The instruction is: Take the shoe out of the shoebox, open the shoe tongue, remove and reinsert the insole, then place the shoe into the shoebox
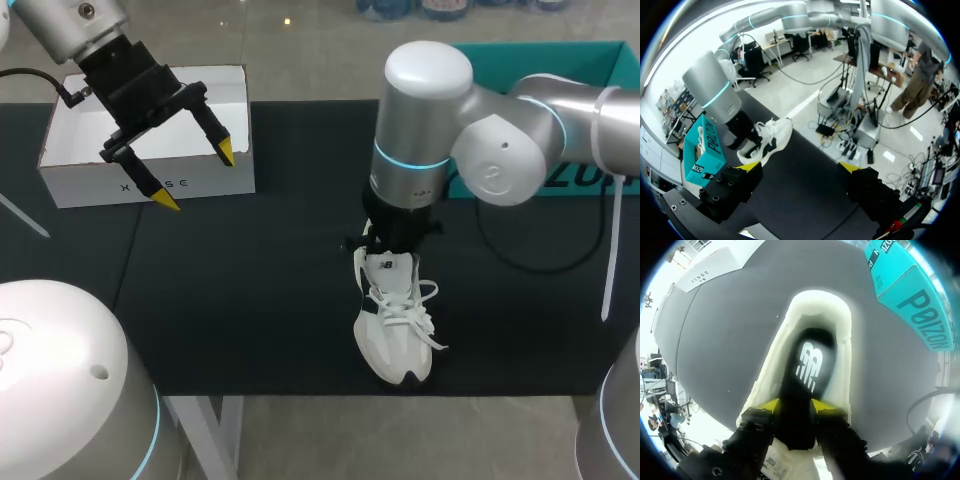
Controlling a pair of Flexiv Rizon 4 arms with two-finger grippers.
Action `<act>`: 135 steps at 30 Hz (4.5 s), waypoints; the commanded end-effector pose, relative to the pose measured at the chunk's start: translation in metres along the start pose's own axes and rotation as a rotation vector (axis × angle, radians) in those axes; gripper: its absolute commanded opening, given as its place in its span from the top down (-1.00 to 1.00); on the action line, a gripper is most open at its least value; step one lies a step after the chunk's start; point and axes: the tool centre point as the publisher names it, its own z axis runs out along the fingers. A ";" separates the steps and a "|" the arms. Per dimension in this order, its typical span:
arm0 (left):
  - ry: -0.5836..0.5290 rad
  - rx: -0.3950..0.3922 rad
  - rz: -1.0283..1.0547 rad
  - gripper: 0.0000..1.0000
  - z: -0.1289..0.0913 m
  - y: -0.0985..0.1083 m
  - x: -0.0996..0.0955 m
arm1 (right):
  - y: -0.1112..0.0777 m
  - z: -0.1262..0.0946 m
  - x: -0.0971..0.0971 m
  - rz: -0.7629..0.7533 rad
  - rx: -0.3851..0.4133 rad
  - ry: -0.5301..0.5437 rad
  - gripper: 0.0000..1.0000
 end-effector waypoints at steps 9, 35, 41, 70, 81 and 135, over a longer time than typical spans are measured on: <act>0.003 -0.002 0.000 -1.00 0.000 0.000 0.000 | 0.001 0.009 -0.002 -0.005 0.002 0.007 -0.55; 0.003 -0.002 0.000 -1.00 0.000 0.000 0.000 | 0.028 -0.012 0.003 -0.056 -0.049 -0.037 -1.00; 0.003 -0.002 0.000 -1.00 0.000 0.000 0.000 | 0.029 -0.014 0.002 -0.056 -0.050 -0.044 -1.00; 0.003 -0.002 0.000 -1.00 0.000 0.000 0.000 | -0.004 -0.108 -0.006 -0.057 -0.203 -0.050 -1.00; 0.003 -0.002 0.000 -1.00 0.000 0.000 0.000 | -0.042 -0.102 -0.007 -0.046 -0.151 -0.029 0.96; 0.003 -0.002 0.000 -1.00 0.000 0.000 0.000 | -0.012 -0.068 0.004 -0.420 -0.121 0.116 1.00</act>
